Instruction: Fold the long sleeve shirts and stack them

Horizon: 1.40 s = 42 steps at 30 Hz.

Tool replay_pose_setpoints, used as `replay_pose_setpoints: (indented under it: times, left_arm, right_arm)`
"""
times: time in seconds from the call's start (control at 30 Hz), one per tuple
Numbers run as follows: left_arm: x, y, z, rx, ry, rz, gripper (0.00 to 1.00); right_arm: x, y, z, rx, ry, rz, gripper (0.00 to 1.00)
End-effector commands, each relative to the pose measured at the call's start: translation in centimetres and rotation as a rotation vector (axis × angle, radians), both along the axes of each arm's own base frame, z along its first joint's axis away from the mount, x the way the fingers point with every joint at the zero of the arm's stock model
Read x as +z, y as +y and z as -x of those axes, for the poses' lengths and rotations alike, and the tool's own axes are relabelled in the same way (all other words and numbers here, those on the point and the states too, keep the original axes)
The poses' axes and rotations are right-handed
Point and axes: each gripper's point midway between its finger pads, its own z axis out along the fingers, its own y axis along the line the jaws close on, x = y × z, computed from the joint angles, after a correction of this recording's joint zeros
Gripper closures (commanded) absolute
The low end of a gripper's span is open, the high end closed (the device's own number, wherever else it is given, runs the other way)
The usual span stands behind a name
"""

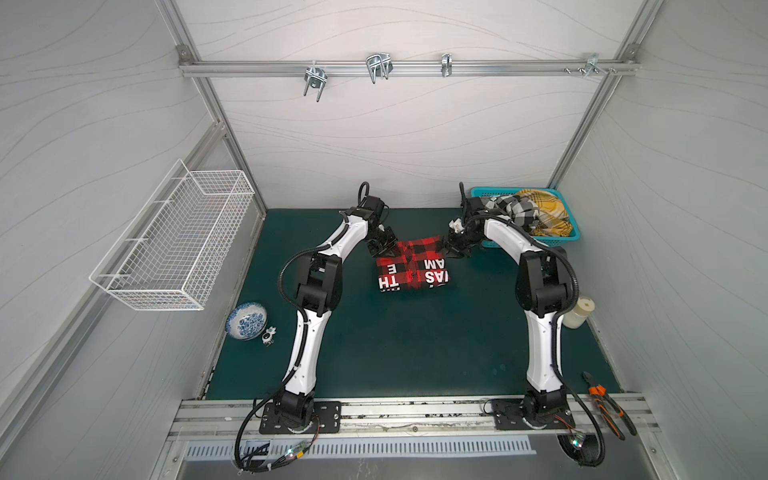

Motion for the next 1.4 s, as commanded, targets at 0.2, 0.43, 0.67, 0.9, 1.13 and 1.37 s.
replay_pose_setpoints:
  times: [0.2, 0.43, 0.67, 0.9, 1.13, 1.37]
  left_arm:
    - [-3.1, 2.3, 4.4, -0.043, 0.123, -0.102, 0.75]
    - [-3.1, 1.8, 13.2, -0.109, 0.152, -0.110, 0.75]
    - [0.9, 3.7, 16.4, -0.115, 0.097, -0.127, 0.61]
    - [3.7, 6.5, 14.9, -0.047, 0.039, -0.083, 0.51]
    - [0.9, 5.9, 14.8, -0.051, 0.090, -0.018, 0.51]
    - [-0.6, 5.6, 14.7, -0.055, 0.126, -0.005, 0.56]
  right_arm:
    - [-3.2, 0.6, 5.2, 0.001, 0.076, 0.067, 0.67]
    - [-3.0, -0.7, 13.7, 0.042, 0.113, 0.145, 0.73]
    - [-0.3, -2.2, 20.6, 0.048, 0.099, 0.145, 0.65]
    - [1.6, -3.1, 16.1, 0.050, 0.056, 0.148, 0.41]
    - [-1.0, -1.3, 12.3, 0.087, 0.069, 0.128, 0.50]
    - [-2.3, -0.2, 11.0, 0.087, 0.096, 0.087, 0.70]
